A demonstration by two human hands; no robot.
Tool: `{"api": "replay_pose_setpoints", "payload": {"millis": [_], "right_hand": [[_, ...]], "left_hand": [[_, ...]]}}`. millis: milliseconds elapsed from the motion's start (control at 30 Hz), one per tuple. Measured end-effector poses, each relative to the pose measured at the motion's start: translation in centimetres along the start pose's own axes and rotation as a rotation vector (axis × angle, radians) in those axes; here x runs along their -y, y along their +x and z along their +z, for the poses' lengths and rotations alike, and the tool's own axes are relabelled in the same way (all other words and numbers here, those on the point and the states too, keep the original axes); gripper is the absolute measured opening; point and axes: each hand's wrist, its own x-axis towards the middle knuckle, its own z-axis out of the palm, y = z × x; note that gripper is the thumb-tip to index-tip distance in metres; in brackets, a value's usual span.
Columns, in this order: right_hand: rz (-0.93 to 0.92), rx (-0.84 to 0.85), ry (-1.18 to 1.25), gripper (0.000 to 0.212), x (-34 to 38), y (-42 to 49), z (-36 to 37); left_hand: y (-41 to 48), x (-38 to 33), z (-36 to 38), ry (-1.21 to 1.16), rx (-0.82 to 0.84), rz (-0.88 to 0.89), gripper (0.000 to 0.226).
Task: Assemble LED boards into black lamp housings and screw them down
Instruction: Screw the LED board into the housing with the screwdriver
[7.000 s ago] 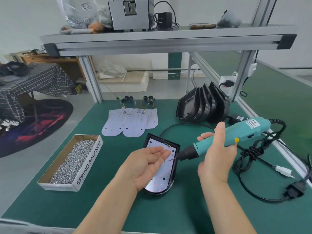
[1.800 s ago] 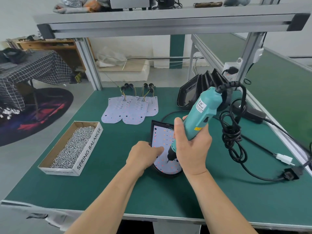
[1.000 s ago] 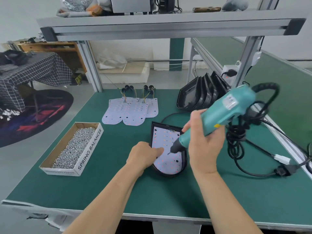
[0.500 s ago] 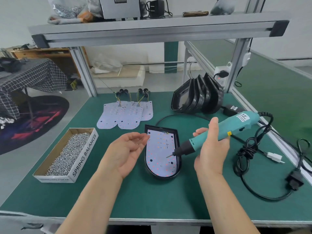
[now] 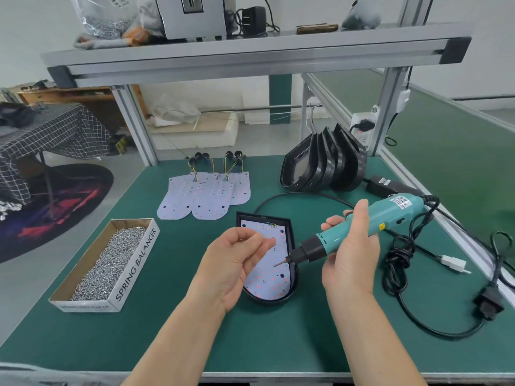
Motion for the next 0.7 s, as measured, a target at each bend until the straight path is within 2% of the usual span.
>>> {"api": "replay_pose_setpoints", "payload": {"millis": [233,300,433,700], "right_hand": [[0.009,-0.011,0.013,0.03,0.19,-0.06,0.05],[0.005,-0.017,0.016,0.03,0.26,-0.02,0.07],[-0.007,-0.025,0.016,0.03,0.34,0.03,0.03],[-0.025,-0.029,0.035,0.03,0.47,0.13,0.17]], "left_hand": [[-0.16,-0.21,0.34,0.002,-0.014,-0.069,0.017],[-0.14,-0.38,0.1,0.02,0.011,-0.107,0.014],[-0.29,-0.3,-0.11,0.111,0.069,-0.133,0.026],[-0.37,0.18,-0.12,0.07,0.055,-0.134,0.007]]}}
